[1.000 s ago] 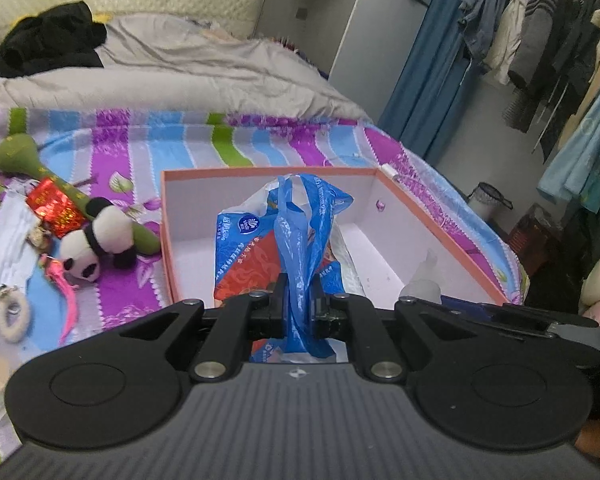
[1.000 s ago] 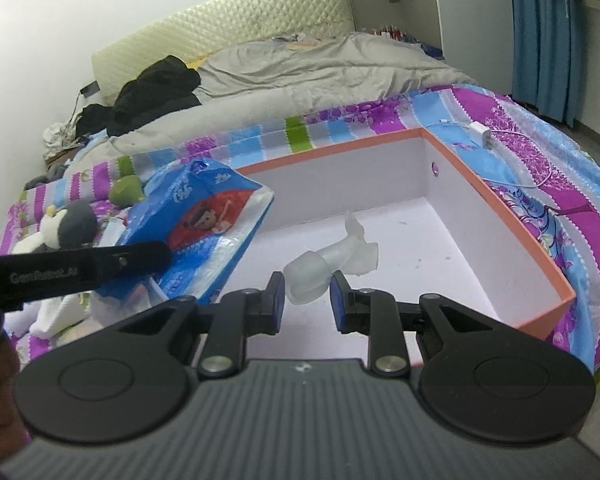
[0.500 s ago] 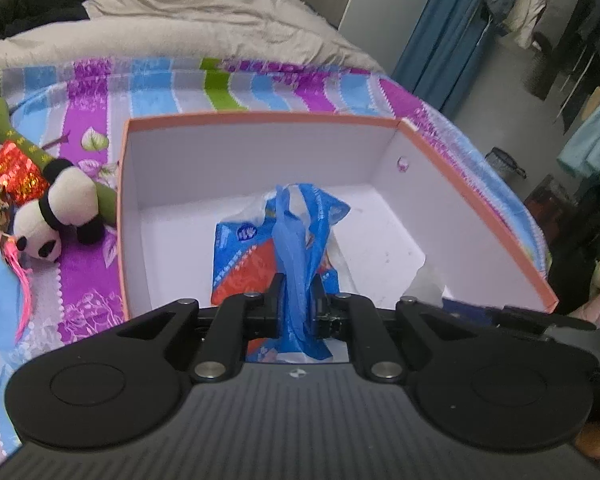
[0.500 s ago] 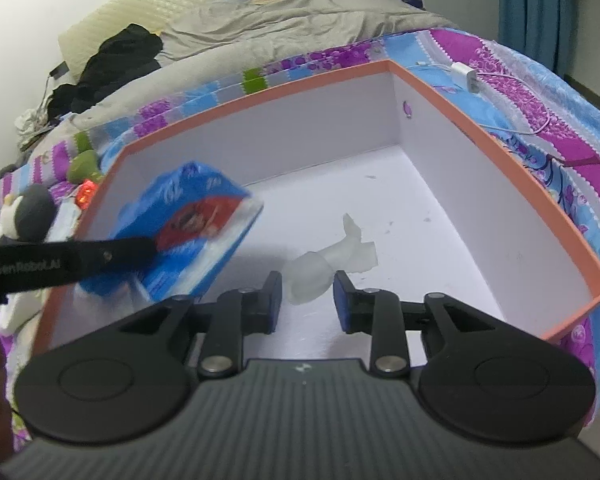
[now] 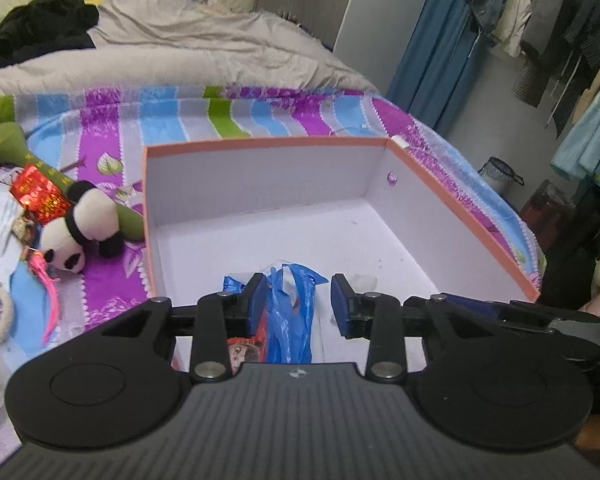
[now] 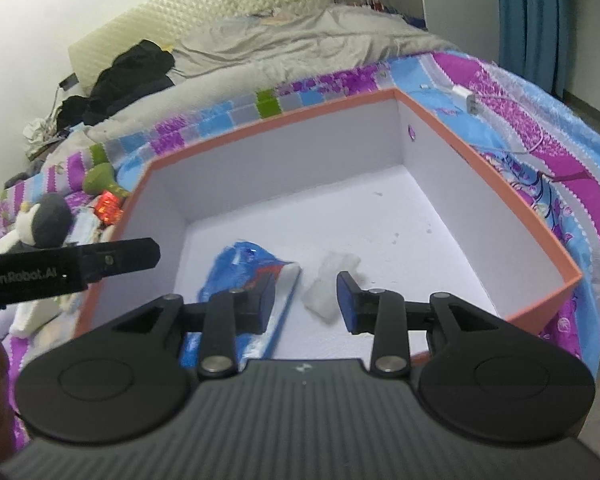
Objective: Organize soft objects
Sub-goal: 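Open left tool to drop the bag while right tool releases the clear piece into the box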
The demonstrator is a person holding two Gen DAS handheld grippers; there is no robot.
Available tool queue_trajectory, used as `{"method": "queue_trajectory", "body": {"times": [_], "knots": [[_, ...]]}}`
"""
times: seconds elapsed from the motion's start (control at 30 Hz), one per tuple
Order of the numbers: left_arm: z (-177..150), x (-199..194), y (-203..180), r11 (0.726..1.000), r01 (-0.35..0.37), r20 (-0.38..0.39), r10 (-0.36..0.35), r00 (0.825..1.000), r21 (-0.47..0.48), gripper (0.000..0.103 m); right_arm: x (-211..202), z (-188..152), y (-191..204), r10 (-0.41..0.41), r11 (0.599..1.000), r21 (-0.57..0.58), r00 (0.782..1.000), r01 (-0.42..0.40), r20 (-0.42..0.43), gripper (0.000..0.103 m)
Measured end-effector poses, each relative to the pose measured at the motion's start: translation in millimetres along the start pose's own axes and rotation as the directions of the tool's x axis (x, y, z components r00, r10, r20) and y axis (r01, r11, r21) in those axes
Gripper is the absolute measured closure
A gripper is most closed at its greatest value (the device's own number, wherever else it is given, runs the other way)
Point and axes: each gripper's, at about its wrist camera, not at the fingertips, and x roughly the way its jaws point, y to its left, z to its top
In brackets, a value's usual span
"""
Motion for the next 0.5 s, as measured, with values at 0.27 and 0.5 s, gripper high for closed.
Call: {"method": "queue_trajectory", "body": {"times": [0.27, 0.5], "knots": [[-17.9, -56.1, 3.4, 1.000, 0.002, 0.044, -0.002, 0.999, -0.001, 0.062, -38.6, -9.9, 26.0, 0.041, 0.999, -0.014, 0.998, -0.041, 0.046, 0.066], [-33.6, -99.3, 15.5, 1.000, -0.005, 0.066, 0.006, 0.998, -0.014, 0.062, -62.4, -20.7, 50.0, 0.078, 0.997, -0.023, 0.996, -0.077, 0.052, 0.066]]}}
